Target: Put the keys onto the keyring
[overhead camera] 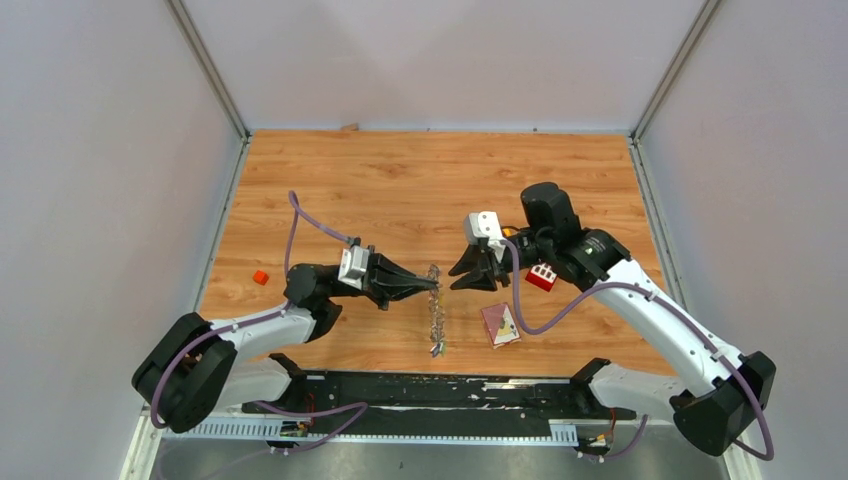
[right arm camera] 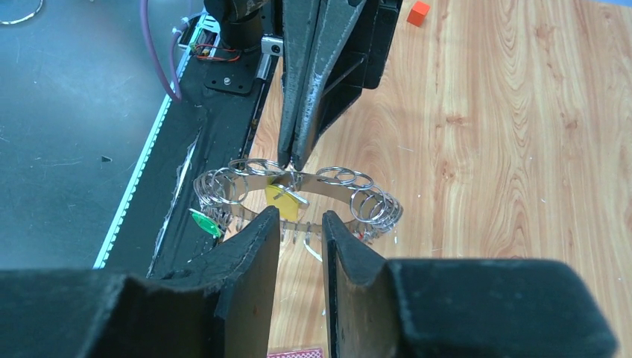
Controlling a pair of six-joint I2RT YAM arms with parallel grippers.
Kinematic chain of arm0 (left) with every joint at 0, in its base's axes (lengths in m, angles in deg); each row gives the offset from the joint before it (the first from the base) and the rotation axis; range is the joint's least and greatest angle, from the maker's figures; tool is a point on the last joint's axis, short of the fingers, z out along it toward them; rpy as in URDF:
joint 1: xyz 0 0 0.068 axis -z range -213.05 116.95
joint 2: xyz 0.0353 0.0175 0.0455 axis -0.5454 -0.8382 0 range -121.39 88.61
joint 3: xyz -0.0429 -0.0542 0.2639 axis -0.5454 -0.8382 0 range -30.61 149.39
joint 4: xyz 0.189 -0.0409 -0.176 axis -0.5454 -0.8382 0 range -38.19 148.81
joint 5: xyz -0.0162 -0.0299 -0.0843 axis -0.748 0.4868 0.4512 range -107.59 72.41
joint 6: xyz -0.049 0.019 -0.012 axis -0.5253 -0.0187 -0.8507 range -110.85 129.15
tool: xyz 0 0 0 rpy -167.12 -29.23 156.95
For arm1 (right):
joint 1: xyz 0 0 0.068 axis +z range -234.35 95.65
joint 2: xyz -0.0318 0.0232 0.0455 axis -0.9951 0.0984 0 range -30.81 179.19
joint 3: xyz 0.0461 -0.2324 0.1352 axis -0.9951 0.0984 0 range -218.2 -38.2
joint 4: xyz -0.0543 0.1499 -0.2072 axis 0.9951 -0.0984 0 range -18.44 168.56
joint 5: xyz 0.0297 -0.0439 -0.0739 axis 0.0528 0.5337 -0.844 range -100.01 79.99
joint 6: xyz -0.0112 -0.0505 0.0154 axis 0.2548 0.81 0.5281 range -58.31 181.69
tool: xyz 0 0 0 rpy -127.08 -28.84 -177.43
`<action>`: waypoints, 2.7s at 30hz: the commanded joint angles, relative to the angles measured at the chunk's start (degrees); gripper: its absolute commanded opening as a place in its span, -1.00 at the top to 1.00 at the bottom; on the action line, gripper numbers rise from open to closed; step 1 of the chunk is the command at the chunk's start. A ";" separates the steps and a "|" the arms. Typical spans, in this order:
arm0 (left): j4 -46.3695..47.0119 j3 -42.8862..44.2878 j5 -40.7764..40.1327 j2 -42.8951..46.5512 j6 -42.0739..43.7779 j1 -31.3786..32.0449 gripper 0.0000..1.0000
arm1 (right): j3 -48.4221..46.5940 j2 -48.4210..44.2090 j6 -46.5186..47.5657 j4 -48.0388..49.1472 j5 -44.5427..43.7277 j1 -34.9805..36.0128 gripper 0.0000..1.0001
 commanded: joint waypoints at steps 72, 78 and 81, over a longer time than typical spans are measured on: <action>-12.98 3.83 1.49 2.94 13.50 0.61 1.00 | -12.24 4.73 6.07 -13.66 -18.68 9.09 1.00; -5.06 2.11 0.98 3.24 9.28 0.17 1.00 | -8.35 2.37 5.83 -10.60 -17.77 9.10 0.93; -1.75 1.74 1.11 2.79 6.56 0.13 1.00 | -6.23 0.92 6.96 -9.25 -16.50 9.10 0.68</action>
